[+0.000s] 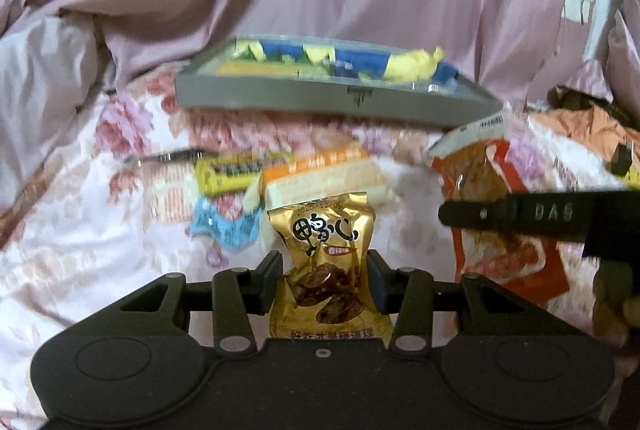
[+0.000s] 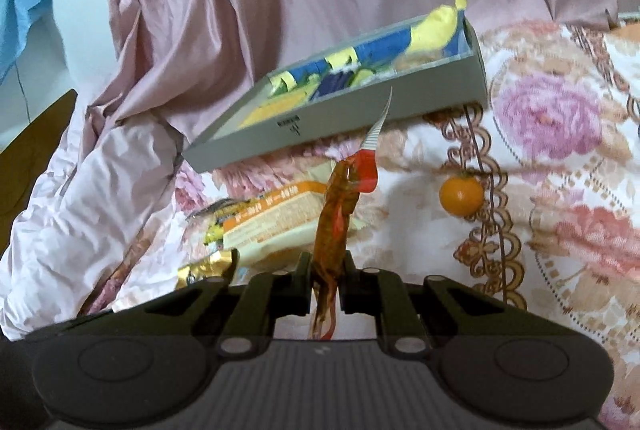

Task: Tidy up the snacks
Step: 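Lift the gold bag with the left tool while the right tool carries the orange packet toward the tray, then lower the gold bag into the tray with the left tool while the right tool drops the orange packet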

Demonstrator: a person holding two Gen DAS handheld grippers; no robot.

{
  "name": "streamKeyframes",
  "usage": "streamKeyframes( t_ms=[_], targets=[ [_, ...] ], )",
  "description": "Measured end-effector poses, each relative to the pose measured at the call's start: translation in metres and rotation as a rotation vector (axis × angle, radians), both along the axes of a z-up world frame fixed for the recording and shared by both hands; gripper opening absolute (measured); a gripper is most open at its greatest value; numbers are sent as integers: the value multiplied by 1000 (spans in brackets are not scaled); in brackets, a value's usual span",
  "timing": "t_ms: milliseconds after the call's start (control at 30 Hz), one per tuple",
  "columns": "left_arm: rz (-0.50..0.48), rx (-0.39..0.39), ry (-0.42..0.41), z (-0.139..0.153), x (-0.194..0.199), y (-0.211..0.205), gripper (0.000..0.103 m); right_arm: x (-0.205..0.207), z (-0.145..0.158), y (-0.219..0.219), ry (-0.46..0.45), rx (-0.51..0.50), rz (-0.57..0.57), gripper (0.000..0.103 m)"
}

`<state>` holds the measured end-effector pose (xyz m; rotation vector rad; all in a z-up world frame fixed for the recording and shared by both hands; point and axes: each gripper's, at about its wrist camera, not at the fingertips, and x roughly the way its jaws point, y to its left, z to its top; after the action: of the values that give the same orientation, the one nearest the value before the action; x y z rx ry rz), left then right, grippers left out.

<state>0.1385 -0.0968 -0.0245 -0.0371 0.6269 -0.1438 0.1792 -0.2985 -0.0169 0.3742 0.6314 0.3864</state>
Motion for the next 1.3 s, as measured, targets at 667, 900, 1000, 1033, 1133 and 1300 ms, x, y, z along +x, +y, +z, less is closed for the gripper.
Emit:
streamKeyframes(
  t_ms=[667, 900, 1000, 1033, 1133, 1300],
  targets=[
    [59, -38, -166, 72, 59, -10, 47, 4, 42, -3, -296, -42, -104, 14],
    [77, -23, -189, 86, 101, -16, 47, 26, 53, -9, -434, -56, -147, 14],
    [80, -13, -192, 87, 120, -22, 47, 42, 56, -14, -468, -46, -173, 14],
    [81, -12, -193, 87, 125, -23, 47, 49, 57, -15, -477, -42, -182, 14],
    [86, -17, -199, 87, 141, -25, 47, 67, 60, -16, -501, -36, -205, 14],
    [87, -6, -212, 83, 167, -28, 47, 91, 52, -18, -515, -46, -214, 15]
  ],
)
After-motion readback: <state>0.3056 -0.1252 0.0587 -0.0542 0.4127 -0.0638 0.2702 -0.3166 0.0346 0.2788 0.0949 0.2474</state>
